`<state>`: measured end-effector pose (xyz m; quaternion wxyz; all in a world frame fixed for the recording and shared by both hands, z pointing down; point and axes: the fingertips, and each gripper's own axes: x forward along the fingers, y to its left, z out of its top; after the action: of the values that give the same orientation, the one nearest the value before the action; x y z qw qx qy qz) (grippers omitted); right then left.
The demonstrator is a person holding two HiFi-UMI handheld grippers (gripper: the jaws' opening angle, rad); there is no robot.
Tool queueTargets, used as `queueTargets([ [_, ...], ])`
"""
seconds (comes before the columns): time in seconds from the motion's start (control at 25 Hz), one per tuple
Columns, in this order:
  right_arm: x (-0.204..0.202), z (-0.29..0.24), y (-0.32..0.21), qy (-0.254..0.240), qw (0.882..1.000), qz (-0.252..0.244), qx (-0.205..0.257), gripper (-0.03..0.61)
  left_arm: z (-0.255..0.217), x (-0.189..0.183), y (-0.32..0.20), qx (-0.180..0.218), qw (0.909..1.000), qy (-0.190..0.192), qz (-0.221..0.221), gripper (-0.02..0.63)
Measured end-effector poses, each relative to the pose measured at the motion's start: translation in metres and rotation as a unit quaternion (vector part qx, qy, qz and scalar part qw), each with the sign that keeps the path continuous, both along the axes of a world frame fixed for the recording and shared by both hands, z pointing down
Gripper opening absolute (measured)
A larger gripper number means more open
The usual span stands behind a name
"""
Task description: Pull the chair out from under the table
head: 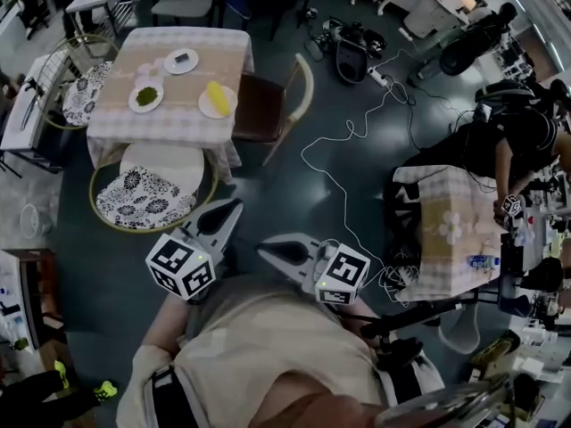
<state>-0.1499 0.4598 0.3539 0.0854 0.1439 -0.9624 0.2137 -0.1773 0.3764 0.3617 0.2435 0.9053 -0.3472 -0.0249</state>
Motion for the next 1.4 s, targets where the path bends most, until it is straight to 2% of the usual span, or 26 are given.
queueTargets([
  [0.4,-0.032,-0.002,-0.017,0.037,0.998,-0.042,0.027,0.012,-0.015,-0.02,-0.018,0.025,0.9994,0.017,-0.019,0.006],
  [0.52,-0.032,-0.001,-0.026,0.041,0.998,-0.044,0.033,0.012,-0.006,-0.017,-0.023,0.013,0.9996,0.001,-0.023,0.006],
  [0.64,-0.028,0.001,-0.038,0.033,0.998,-0.041,0.033,0.012,0.003,-0.023,-0.031,-0.001,0.9988,-0.016,-0.047,0.006],
  [0.8,-0.023,0.003,-0.052,0.027,0.997,-0.063,0.038,0.012,0.005,-0.021,-0.049,0.0,0.9968,-0.036,-0.071,0.006],
  [0.96,-0.005,0.006,-0.074,0.004,0.996,-0.086,0.029,0.012,0.01,0.0,-0.07,-0.003,0.9949,-0.067,-0.075,0.006],
  [1.16,0.03,0.002,-0.119,-0.046,0.996,-0.073,0.01,0.012,0.013,0.033,-0.108,-0.001,0.9893,-0.128,-0.07,0.006],
  [1.4,0.089,-0.005,-0.176,-0.094,0.994,-0.046,-0.022,0.012,-0.004,0.095,-0.16,0.008,0.9878,-0.147,-0.052,0.006],
])
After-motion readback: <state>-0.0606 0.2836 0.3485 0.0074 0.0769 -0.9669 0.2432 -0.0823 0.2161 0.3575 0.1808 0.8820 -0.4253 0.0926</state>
